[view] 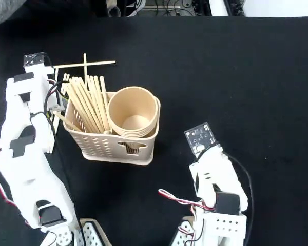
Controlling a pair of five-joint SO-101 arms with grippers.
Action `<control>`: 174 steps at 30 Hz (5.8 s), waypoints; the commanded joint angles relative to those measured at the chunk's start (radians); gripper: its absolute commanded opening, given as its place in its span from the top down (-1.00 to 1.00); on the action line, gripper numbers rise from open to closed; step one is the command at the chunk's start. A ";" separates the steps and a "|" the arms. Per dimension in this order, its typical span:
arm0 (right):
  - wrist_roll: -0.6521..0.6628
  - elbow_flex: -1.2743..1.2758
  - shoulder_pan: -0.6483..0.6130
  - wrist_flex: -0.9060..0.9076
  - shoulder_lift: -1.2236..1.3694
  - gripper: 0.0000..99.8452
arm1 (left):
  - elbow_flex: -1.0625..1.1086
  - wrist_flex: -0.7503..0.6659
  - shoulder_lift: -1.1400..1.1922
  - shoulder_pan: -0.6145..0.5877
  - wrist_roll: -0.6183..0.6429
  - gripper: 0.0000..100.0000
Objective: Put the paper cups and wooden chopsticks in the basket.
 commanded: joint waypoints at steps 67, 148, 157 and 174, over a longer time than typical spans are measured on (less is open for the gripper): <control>0.008 -0.002 0.009 0.003 -0.070 0.97 | 0.460 -0.052 -1.886 0.271 0.227 0.95; 0.008 -0.002 0.005 0.003 -0.070 0.97 | -0.286 0.051 0.104 -0.042 0.390 0.56; 0.008 -0.002 0.003 0.003 -0.070 0.97 | -0.486 0.203 0.308 -0.044 0.396 0.57; 0.008 -0.002 -0.028 0.008 -0.070 0.97 | -0.516 0.203 0.328 -0.058 0.310 0.95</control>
